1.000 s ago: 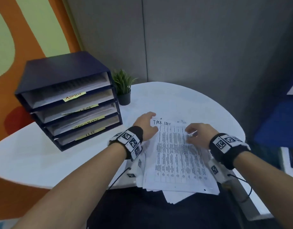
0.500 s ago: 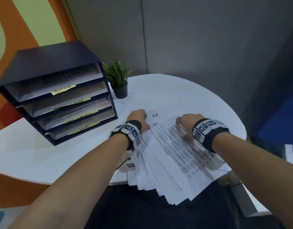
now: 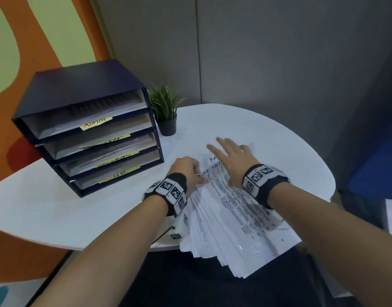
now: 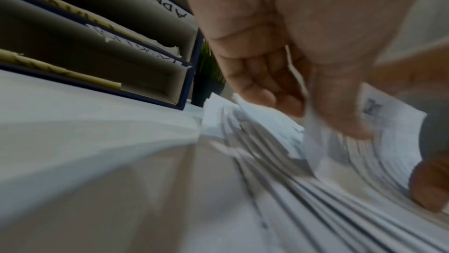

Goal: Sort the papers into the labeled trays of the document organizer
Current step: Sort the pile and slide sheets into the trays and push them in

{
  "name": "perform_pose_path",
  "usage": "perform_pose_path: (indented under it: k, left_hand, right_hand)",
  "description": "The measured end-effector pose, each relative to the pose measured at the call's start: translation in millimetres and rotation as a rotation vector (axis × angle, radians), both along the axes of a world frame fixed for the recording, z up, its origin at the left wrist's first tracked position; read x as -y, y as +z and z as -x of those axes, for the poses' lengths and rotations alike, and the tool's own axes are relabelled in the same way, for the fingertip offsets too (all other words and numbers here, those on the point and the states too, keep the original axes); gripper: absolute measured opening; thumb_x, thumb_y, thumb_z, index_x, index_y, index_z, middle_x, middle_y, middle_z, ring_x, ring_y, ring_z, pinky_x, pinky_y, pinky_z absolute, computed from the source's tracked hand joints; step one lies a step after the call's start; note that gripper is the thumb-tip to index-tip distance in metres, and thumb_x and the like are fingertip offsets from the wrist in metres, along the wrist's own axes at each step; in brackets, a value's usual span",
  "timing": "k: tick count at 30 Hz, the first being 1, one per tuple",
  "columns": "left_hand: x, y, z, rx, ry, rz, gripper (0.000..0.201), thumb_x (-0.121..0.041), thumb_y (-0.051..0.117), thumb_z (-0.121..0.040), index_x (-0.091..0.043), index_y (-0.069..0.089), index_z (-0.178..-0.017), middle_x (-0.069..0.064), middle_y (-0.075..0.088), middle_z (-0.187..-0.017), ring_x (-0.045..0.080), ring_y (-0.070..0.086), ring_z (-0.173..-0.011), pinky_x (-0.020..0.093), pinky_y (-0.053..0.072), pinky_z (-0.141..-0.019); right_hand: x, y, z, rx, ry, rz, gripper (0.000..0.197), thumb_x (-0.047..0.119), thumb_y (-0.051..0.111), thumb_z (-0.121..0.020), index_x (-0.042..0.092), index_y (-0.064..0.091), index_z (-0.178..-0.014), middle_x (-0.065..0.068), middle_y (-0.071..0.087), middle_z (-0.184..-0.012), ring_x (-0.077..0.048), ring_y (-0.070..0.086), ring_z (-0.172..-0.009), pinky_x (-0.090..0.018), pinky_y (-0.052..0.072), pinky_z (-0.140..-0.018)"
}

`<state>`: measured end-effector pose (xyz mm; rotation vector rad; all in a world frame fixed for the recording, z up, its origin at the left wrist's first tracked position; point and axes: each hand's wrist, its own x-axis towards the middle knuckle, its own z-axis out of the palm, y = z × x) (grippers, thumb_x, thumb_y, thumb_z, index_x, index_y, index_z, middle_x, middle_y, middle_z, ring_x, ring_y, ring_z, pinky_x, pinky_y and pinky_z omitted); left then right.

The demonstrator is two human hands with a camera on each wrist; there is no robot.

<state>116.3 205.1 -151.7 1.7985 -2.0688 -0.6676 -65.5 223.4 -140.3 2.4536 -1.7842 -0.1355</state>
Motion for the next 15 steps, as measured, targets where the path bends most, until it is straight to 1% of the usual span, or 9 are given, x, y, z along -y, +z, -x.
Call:
perform_pose_path:
  k: [2,3,4,5,7,9,10,12,15]
  left_hand:
    - [0.5,0.2,-8.6,-0.079,-0.085,-0.055,0.041,-0.047,0.085,-0.065,-0.015,0.059,-0.062,-0.002,0.062,-0.062,0.013,0.056,-0.057,0.023,0.046,-0.054]
    - [0.0,1.1,-13.3,-0.117,-0.124,-0.075,0.041,-0.055,0.08,-0.067,-0.016,0.065,-0.069,-0.002,0.067,-0.069,0.013,0.06,-0.063,0.025,0.05,-0.061]
    - [0.8,1.6,-18.5,-0.145,-0.133,-0.068,0.041,-0.059,0.074,-0.072,-0.019,0.07,-0.08,-0.001,0.07,-0.082,0.013,0.064,-0.074,0.027,0.053,-0.069]
    - [3.1,1.9,-22.2,-0.166,-0.109,-0.034,0.042,-0.06,0.067,-0.079,-0.021,0.071,-0.094,0.001,0.07,-0.097,0.015,0.065,-0.087,0.029,0.054,-0.077]
    - [12.2,0.0,-29.2,-0.148,-0.019,0.016,0.048,-0.053,0.058,-0.089,-0.018,0.061,-0.123,0.006,0.062,-0.121,0.021,0.061,-0.107,0.034,0.051,-0.091]
    - [18.9,-4.7,-32.2,0.022,-0.004,-0.02,0.063,-0.044,0.061,-0.09,-0.013,0.042,-0.142,0.009,0.056,-0.132,0.024,0.056,-0.119,0.036,0.046,-0.1]
    - [21.3,-8.2,-32.1,0.084,-0.009,-0.038,0.07,-0.04,0.065,-0.088,-0.012,0.037,-0.146,0.009,0.054,-0.136,0.025,0.053,-0.123,0.036,0.044,-0.104]
    - [21.7,-14.1,-30.5,0.086,0.0,-0.023,0.07,-0.035,0.071,-0.083,-0.015,0.041,-0.144,0.007,0.052,-0.139,0.024,0.051,-0.126,0.036,0.042,-0.106]
    - [19.2,-15.0,-25.6,-0.03,0.053,0.16,0.033,-0.03,0.066,-0.085,-0.02,0.063,-0.116,0.004,0.062,-0.116,0.021,0.061,-0.103,0.034,0.051,-0.091]
  right_hand:
    - [4.6,-0.3,-16.9,-0.114,0.041,-0.072,0.069,0.017,0.072,-0.073,0.024,0.042,-0.134,-0.005,0.05,-0.136,-0.023,0.043,-0.13,-0.048,0.02,-0.109]
    - [6.6,-0.6,-22.4,-0.146,0.04,-0.097,0.046,0.012,0.064,-0.077,0.023,0.052,-0.12,-0.001,0.062,-0.118,-0.022,0.054,-0.116,-0.045,0.021,-0.106]
    - [7.8,-2.3,-26.0,-0.155,0.036,-0.093,0.034,0.008,0.057,-0.079,0.022,0.056,-0.11,0.002,0.066,-0.104,-0.021,0.06,-0.105,-0.043,0.024,-0.102]
    - [7.4,-4.8,-26.4,-0.147,0.029,-0.068,0.031,0.005,0.051,-0.08,0.021,0.056,-0.106,0.003,0.066,-0.098,-0.021,0.062,-0.098,-0.041,0.026,-0.098]
    - [6.8,-8.3,-25.9,-0.118,0.023,-0.021,0.031,0.003,0.046,-0.08,0.02,0.057,-0.103,0.004,0.066,-0.092,-0.022,0.062,-0.091,-0.039,0.03,-0.094]
    - [6.1,-10.0,-25.7,-0.096,0.029,-0.019,0.029,0.002,0.044,-0.081,0.019,0.057,-0.1,0.004,0.063,-0.087,-0.022,0.061,-0.086,-0.038,0.033,-0.093]
    - [5.4,-9.6,-26.0,-0.091,0.028,-0.024,0.028,0.001,0.044,-0.081,0.019,0.056,-0.099,0.004,0.061,-0.084,-0.022,0.06,-0.084,-0.038,0.033,-0.092]
    - [4.9,-9.3,-25.8,-0.076,0.027,-0.03,0.025,0.001,0.047,-0.082,0.019,0.056,-0.097,0.005,0.058,-0.079,-0.021,0.058,-0.08,-0.037,0.034,-0.091]
    - [3.1,-12.3,-24.9,-0.028,0.017,-0.025,0.032,-0.003,0.049,-0.079,0.017,0.054,-0.104,0.003,0.055,-0.082,-0.021,0.054,-0.077,-0.037,0.035,-0.089]
